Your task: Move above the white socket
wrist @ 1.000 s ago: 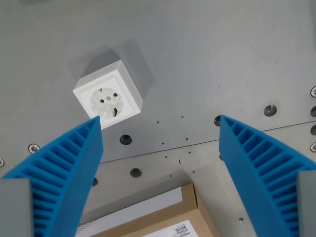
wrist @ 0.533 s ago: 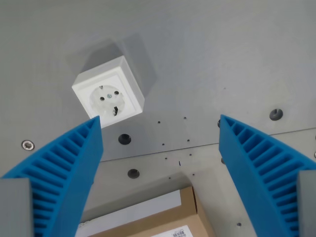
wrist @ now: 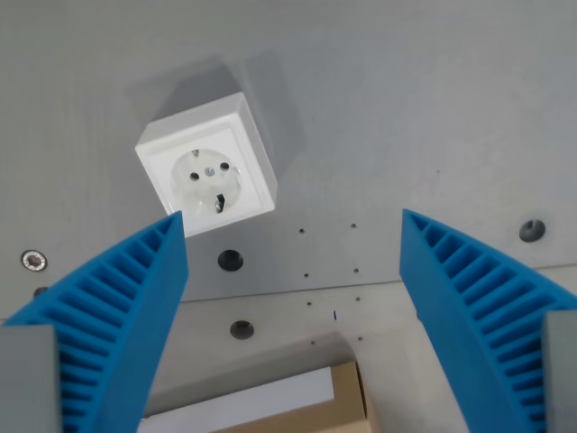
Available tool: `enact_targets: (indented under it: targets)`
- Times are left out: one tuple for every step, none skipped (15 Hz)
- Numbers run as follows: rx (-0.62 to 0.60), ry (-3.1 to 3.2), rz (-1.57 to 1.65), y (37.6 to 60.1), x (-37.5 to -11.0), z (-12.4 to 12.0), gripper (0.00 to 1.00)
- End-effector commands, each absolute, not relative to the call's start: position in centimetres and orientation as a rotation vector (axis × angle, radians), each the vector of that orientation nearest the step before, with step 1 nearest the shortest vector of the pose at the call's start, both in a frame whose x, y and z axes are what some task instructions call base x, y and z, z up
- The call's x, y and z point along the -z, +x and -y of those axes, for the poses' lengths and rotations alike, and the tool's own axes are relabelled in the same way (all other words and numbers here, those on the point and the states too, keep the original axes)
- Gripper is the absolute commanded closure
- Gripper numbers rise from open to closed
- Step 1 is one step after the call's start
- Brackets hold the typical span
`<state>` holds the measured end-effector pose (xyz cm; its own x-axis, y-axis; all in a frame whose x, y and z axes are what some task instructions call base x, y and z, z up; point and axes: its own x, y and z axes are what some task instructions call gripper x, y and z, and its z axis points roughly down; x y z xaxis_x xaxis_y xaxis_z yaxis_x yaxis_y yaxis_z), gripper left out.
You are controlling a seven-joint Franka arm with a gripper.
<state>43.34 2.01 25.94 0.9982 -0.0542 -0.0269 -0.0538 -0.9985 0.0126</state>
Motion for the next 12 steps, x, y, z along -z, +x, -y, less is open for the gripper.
enact_targets:
  targets:
    - [-0.092, 3.12, -0.142, 43.0, -24.7, -2.6, 0.0]
    - [-0.089, 3.117, -0.163, 43.0, -24.3, -2.7, 0.0]
    - [-0.092, 3.114, -0.181, 42.9, -23.9, -2.9, 0.0]
    - [-0.091, 3.112, -0.201, 42.8, -23.5, -3.1, 0.0]
    - [-0.096, 3.11, -0.219, 42.7, -23.1, -3.3, 0.0]
    - [-0.101, 3.108, -0.231, 42.7, -22.6, -3.5, 0.0]
    - [-0.105, 3.106, -0.249, 42.6, -22.2, -3.7, 0.0]
    - [-0.112, 3.104, -0.265, 42.5, -21.8, -3.9, 0.0]
    - [-0.108, 3.102, -0.277, 42.4, -21.4, -4.1, 0.0]
    - [-0.11, 3.1, -0.291, 42.3, -20.9, -4.3, 0.0]
    - [-0.113, 3.098, -0.304, 42.2, -20.5, -4.5, 0.0]
    - [-0.113, 3.096, -0.316, 42.1, -20.2, -4.7, 0.0]
